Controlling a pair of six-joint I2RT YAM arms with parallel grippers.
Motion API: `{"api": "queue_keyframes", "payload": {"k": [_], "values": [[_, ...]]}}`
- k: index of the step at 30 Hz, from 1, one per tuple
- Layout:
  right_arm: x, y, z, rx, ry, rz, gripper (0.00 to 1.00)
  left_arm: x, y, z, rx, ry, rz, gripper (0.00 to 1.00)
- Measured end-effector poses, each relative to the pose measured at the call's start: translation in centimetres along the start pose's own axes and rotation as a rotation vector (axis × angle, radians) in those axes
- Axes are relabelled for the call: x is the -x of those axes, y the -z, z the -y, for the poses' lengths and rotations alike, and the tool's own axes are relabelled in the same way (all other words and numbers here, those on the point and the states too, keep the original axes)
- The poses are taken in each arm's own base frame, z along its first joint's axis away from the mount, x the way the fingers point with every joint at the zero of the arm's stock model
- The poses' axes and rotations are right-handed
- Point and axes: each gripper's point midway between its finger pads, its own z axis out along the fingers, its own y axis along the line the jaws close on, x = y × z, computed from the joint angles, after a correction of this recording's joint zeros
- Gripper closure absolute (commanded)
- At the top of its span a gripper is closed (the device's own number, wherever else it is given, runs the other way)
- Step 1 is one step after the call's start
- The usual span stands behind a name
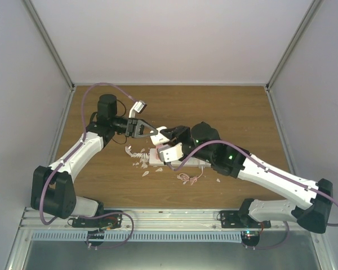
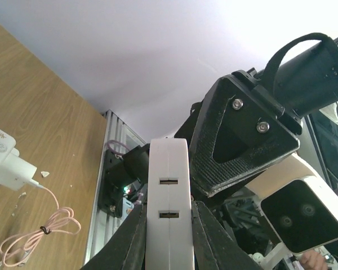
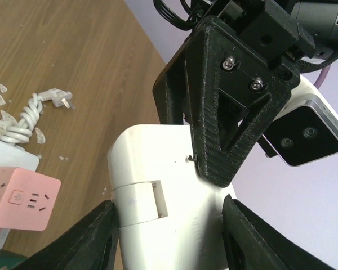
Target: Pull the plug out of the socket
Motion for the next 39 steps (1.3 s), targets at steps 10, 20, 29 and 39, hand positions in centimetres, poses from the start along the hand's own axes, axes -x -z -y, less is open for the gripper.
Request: {"api": "queue_keyframes", "payload": {"k": [10, 20, 29, 39], "values": [[-0.5, -0.2, 0.6, -0.092, 0.082, -0.034, 0.44, 0.4, 0.1, -0.1, 0.020, -0.012, 0.017, 1.00], [-1.1, 0.5, 2.7, -0.178, -0.012, -0.058, 0.06, -0.1, 0.0, 2.1, -0.010, -0.122, -0.005, 1.00], [-2.2, 2.2, 2.6, -0.030, -0.363, 0.017, 0.00, 1.8, 1.6, 3.0, 0.063, -0.325, 0.046, 1.00], [-8.1, 0.9, -1.1, 0.241, -0.739, -0.061, 0.02, 2.7, 2.6, 2.3, 0.135, -0.413, 0.081, 1.00]]}}
